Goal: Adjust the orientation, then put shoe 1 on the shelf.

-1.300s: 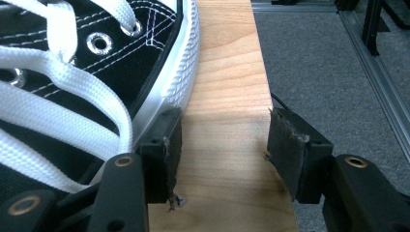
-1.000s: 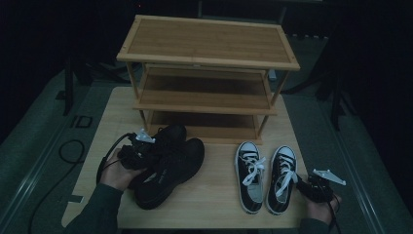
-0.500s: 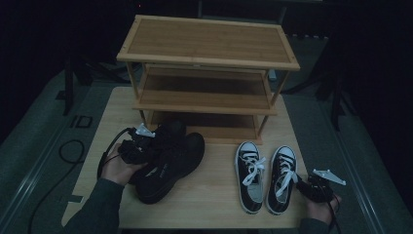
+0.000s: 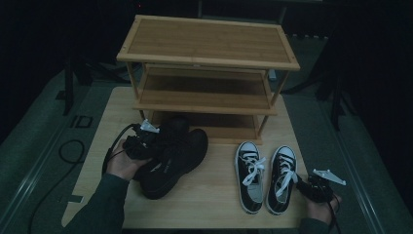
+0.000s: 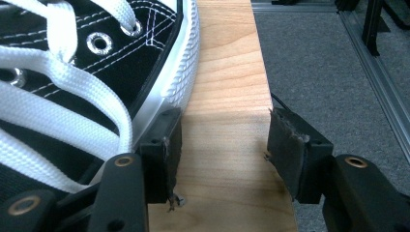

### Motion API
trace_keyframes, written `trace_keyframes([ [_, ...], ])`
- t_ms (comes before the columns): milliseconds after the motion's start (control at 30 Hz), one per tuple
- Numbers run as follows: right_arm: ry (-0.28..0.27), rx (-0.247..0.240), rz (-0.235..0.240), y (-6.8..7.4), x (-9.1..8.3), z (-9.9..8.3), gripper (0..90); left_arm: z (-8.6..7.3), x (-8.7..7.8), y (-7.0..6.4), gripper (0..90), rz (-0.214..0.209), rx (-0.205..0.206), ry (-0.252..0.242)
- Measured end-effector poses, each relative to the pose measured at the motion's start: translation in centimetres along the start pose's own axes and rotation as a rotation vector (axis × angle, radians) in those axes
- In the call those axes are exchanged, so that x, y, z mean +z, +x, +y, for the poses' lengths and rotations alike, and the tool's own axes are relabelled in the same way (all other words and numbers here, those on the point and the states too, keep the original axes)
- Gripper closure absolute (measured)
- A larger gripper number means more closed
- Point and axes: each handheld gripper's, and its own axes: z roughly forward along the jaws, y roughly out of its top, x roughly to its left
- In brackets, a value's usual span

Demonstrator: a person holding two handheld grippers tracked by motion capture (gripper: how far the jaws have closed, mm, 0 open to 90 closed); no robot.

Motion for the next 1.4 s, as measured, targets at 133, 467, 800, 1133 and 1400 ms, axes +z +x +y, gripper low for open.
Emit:
trace_keyframes([
  [133,0.0,-0.001,0.0,0.0,0.0,0.0,45.9,0.3,0.2,0.0,86.1,0.006,-0.002,-0.005],
  [467,0.001,0.0,0.0,0.0,0.0,0.0,45.9,1.4,0.7,0.2,86.1,0.012,-0.014,-0.015],
  [800,0.001,0.0,0.0,0.0,0.0,0.0,45.9,2.5,2.1,0.3,86.1,0.047,-0.045,-0.017],
  [1133,0.001,0.0,0.0,0.0,0.0,0.0,45.9,4.1,5.4,0.5,86.2,0.095,-0.059,-0.015],
  [1400,0.001,0.0,0.001,0.0,0.0,0.0,45.9,5.7,8.0,0.3,86.1,0.136,-0.065,0.016],
])
